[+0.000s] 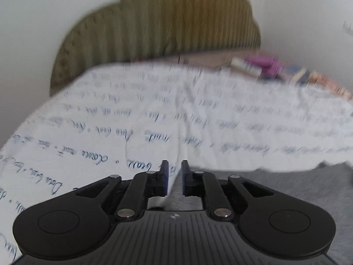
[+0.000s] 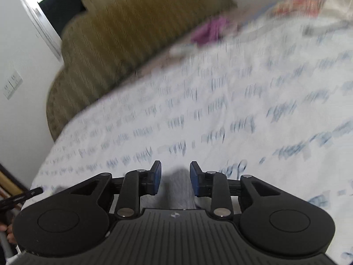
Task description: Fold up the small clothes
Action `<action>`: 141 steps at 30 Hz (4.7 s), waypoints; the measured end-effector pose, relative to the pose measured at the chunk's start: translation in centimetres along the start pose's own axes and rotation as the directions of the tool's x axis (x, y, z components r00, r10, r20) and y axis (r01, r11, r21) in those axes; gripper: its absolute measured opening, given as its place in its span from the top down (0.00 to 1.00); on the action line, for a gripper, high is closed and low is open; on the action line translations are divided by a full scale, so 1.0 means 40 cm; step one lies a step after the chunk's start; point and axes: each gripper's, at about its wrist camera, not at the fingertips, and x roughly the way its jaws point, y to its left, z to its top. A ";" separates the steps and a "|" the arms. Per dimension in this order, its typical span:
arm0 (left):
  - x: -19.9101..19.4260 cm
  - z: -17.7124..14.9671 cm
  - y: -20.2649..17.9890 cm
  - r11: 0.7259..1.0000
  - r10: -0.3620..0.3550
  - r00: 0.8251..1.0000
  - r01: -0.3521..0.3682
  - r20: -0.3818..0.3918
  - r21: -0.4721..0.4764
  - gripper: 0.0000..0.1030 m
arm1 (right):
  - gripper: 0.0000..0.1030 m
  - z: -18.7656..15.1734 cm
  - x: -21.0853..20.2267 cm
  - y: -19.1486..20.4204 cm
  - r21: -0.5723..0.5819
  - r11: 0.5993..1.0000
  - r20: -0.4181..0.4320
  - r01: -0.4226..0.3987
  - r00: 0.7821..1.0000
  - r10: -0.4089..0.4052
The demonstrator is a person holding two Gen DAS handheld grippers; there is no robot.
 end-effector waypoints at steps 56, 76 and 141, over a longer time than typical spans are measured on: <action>-0.311 -0.433 0.130 0.705 -0.126 0.989 0.035 -0.077 -0.708 0.61 | 0.11 -0.444 -0.227 0.153 -0.201 0.976 -0.018 -0.086 0.996 0.085; -0.269 -0.360 0.049 0.840 0.062 0.977 -0.161 -0.204 -0.517 0.72 | 0.06 -0.441 -0.229 0.138 -0.162 0.978 -0.017 -0.131 0.991 0.130; -0.421 -0.430 -0.605 0.836 -0.286 0.950 0.182 0.128 0.517 0.95 | 0.83 -0.058 -0.011 0.082 0.017 0.976 -0.356 -0.217 0.911 0.209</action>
